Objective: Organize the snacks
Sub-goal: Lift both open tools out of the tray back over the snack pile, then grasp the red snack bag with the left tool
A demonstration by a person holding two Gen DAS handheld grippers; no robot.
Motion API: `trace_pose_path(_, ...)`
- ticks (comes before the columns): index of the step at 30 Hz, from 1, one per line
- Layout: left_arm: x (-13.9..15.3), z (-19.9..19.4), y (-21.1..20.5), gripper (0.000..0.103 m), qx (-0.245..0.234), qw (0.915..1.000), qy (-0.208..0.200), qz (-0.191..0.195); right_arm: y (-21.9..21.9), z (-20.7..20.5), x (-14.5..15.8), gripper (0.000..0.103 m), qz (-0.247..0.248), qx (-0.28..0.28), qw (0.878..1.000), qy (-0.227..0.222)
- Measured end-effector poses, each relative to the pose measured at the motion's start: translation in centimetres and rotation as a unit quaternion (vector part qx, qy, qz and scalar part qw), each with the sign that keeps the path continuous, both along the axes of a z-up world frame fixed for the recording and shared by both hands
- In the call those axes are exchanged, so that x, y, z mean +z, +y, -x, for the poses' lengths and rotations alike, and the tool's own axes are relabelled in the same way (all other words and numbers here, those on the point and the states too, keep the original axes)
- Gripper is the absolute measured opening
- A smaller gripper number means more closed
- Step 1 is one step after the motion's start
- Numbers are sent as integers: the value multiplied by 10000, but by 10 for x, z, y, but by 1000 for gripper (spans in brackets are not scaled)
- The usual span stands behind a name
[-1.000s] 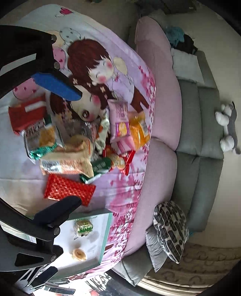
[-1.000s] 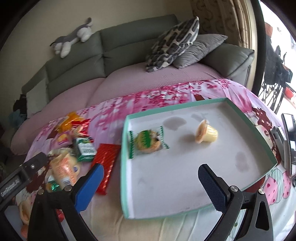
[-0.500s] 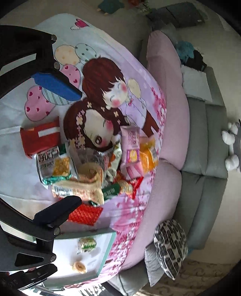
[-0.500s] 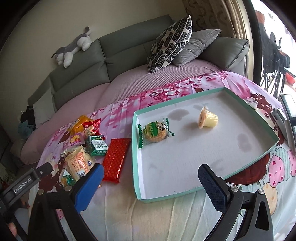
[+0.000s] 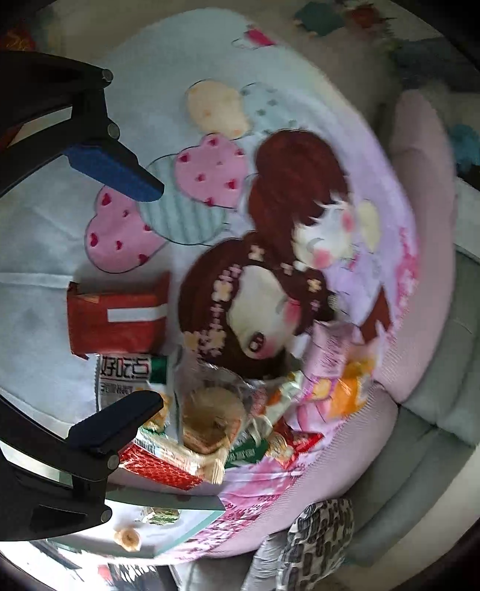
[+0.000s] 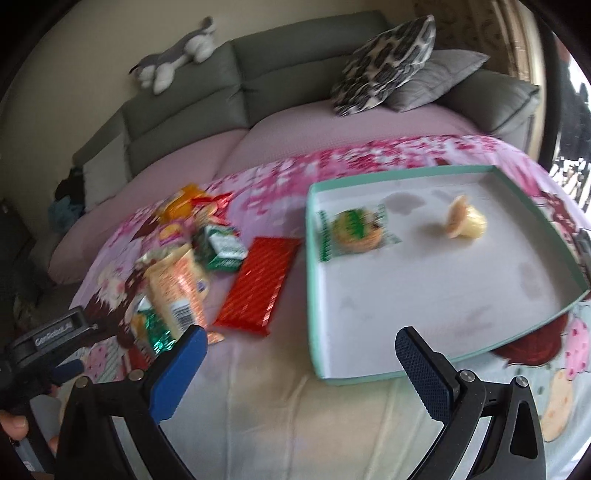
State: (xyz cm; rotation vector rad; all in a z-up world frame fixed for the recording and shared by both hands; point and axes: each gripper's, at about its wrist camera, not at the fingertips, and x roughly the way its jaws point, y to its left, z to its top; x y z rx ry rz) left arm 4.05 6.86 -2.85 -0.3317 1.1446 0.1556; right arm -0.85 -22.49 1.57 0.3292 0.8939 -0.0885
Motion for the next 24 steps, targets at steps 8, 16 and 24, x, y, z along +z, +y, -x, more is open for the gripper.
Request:
trace_pose_path(8, -16, 4, 19, 102, 305, 9982, 373, 345, 46, -13, -10, 103, -31, 691, 9975, 177)
trace_pose_path(16, -30, 1, 4, 101, -110, 9956, 700, 617, 53, -16, -19, 103, 63, 787, 9962, 362)
trace_pose_path(24, -36, 2, -9, 83, -296, 9949, 886, 374, 42, -18, -22, 103, -34, 571, 9973, 469)
